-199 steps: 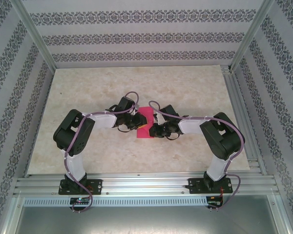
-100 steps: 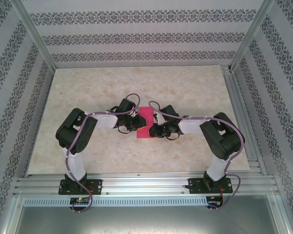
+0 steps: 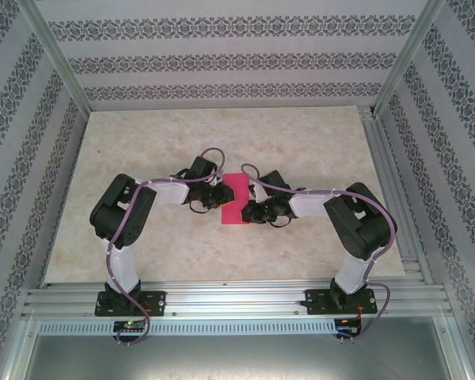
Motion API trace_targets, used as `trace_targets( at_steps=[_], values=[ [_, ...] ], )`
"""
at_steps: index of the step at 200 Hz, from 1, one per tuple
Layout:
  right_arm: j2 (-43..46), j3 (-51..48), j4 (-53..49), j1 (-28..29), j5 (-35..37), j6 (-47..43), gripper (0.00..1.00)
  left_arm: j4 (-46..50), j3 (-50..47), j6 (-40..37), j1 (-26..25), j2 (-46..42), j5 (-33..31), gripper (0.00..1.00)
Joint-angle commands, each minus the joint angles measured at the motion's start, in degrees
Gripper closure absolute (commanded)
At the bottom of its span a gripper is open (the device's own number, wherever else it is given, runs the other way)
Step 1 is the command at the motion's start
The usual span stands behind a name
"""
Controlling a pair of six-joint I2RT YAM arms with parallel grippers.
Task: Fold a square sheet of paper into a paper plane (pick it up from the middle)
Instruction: Fold the triangle a second time at the center of the table.
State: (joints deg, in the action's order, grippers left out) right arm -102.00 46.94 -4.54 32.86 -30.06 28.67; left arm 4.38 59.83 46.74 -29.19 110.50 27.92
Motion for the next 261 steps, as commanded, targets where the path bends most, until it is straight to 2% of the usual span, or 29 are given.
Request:
trace_targets(
  at_steps=[1, 56, 128, 171, 225, 261],
  values=[
    [-0.2, 0.6, -3.4, -0.2, 0.9, 0.4, 0.88, 0.9, 0.6, -1.5, 1.4, 2.3, -2.6, 0.75],
    [4.7, 6.1, -7.0, 0.8, 2.3, 1.6, 0.87, -0.3, -0.5, -0.7, 1.4, 2.1, -1.6, 0.75],
    [-2.4, 11.5, -10.5, 3.6, 7.4, 0.1, 0.88, -0.3, 0.0, -0.5, 1.4, 1.8, -0.6, 0.75],
    [-6.8, 10.0, -10.9, 3.8, 9.1, -0.1, 0.89, -0.2, 0.1, -0.6, 1.4, 1.8, -0.6, 0.75],
    [-2.3, 8.9, -11.9, 4.1, 8.3, 0.5, 0.88, 0.3, 0.3, -0.7, 1.3, 1.8, -0.6, 0.75],
    [-0.9, 4.5, -11.9, 2.9, 8.2, 0.1, 0.89, 0.4, 0.3, -0.9, 1.4, 1.9, -0.8, 0.75]
  ],
)
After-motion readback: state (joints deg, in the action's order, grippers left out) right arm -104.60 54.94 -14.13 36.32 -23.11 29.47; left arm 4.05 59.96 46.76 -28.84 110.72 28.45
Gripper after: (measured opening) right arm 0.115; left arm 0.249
